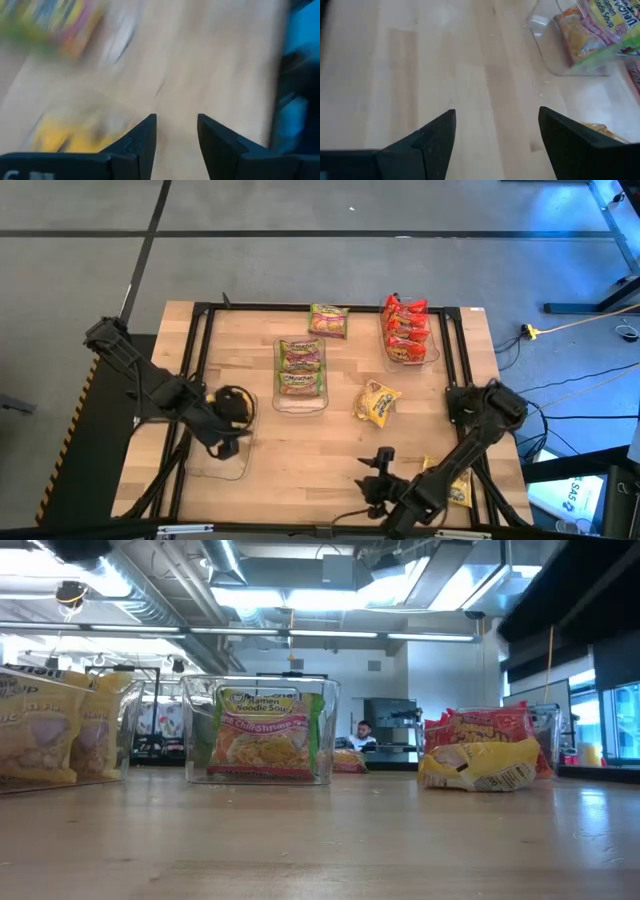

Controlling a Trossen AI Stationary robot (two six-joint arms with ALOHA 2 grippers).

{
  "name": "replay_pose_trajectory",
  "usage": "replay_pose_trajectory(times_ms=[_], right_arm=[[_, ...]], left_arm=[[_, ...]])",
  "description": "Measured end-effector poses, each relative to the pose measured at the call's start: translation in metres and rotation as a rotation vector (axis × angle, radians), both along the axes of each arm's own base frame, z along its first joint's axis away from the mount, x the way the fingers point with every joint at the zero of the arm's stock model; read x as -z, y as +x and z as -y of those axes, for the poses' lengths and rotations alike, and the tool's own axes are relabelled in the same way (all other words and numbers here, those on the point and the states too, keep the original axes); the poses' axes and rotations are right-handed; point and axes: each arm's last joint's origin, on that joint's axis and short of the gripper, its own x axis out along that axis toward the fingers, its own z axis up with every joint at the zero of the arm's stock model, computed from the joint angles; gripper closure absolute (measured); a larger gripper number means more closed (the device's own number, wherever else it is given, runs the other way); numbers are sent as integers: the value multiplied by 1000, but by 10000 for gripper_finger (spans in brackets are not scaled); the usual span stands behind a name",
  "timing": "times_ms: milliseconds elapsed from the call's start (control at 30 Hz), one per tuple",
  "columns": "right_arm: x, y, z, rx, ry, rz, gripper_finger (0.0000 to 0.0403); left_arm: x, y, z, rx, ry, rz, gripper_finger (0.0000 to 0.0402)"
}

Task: Sort Maruchan noodles
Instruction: Put the bottom yellow noodle pack into the bottom left transparent bin

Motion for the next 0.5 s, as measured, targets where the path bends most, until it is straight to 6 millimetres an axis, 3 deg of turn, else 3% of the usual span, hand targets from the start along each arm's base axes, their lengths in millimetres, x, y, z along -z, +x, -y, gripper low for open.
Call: replay_pose_trajectory(times_ms=[133, 300, 500], right_arm=[[-22, -17, 0, -16, 29, -13, 150], [-42, -44, 4, 7, 115, -107, 150], [-58, -72, 3, 28, 220, -205, 150]], left_arm=[[-17, 21, 16, 83, -63, 308, 266], [-16, 49, 36, 159, -92, 550, 266], [17, 85, 58, 199, -25, 557, 266]])
